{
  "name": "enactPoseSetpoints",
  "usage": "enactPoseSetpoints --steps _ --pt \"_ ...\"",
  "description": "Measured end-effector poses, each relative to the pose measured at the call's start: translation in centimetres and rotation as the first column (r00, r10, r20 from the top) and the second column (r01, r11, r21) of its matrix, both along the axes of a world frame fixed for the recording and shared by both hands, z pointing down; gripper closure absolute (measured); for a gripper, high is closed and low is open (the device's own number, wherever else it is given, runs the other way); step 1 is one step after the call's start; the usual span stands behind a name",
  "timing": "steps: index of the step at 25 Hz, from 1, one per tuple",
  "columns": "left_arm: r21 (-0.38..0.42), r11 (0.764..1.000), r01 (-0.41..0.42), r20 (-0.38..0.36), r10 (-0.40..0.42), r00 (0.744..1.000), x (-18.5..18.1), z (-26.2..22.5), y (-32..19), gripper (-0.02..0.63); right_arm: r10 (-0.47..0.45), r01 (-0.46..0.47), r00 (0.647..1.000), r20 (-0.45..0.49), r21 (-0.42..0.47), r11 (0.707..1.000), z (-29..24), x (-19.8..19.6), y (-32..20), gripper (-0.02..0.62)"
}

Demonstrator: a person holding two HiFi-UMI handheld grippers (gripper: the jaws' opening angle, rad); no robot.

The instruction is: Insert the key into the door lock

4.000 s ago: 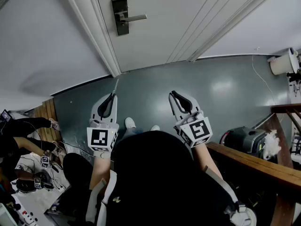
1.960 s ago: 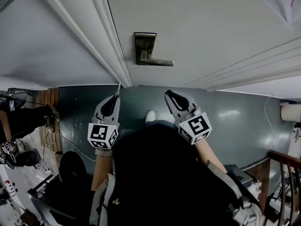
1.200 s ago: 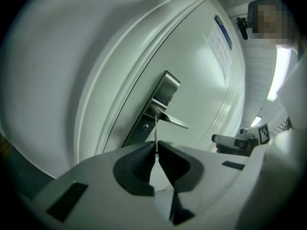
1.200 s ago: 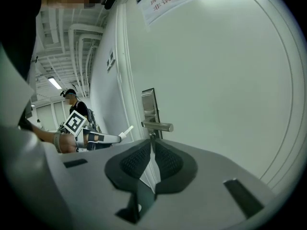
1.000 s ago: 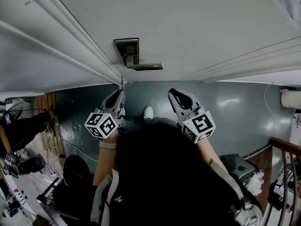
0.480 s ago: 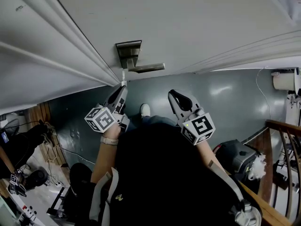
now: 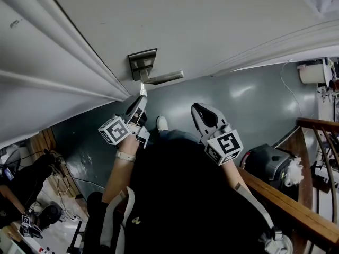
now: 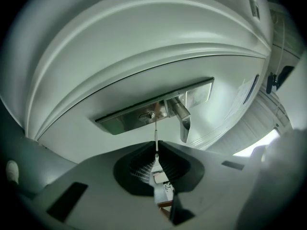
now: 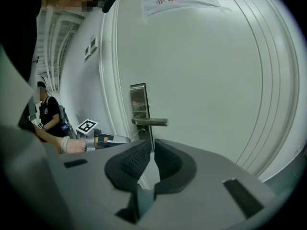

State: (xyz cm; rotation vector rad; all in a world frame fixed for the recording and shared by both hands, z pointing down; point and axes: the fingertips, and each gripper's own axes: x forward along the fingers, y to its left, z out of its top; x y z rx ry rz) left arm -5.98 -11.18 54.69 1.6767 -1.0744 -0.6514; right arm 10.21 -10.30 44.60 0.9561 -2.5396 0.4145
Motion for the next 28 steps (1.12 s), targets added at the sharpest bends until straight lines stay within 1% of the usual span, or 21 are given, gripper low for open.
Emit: enactPoseSetpoints --steps 3,11,13,16,20,23,28 --pt "-0.001 1.0 -0.013 -0.045 0.012 0.999 0.0 0.1 -0.4 0.58 0.036 -0.036 0.999 0.001 0.005 0.999 -0.4 0.2 0.2 0.568" --pt "-0.026 0.999 -0.028 -0.117 0.025 0.993 -0.1 0.8 -1.1 0.58 0.07 -0.069 0.997 -0.019 0.024 0.997 -0.1 0.2 1.0 0.568" --pt "-0.022 0.999 -0.034 -0.122 0.031 0.992 -0.1 0.8 -1.2 0.58 0.084 -0.083 0.996 -0.024 0.019 0.996 -0.2 0.2 1.2 0.568" --pt "-0.038 0.999 -0.039 -0.12 0.034 0.992 -0.1 1.0 -1.3 0.58 0.096 -0.095 0.995 -0.032 0.023 0.995 -0.1 0.5 1.5 0.568" --pt "-0.054 0.998 -0.026 -0.16 0.017 0.987 0.1 0.9 -1.6 0.58 0.113 -0.113 0.993 -0.032 0.026 0.993 0.0 0.8 1.8 0.568" --pt "-0.047 0.999 -0.001 -0.193 -0.009 0.981 0.4 0.5 -1.8 0.58 0.122 -0.122 0.992 -0.032 0.027 0.992 0.0 1.0 1.9 0.568" --pt "-0.064 0.997 0.049 -0.204 -0.061 0.977 0.5 0.9 -2.1 0.58 0.163 -0.163 0.987 -0.007 0.017 0.987 -0.4 0.6 1.4 0.568"
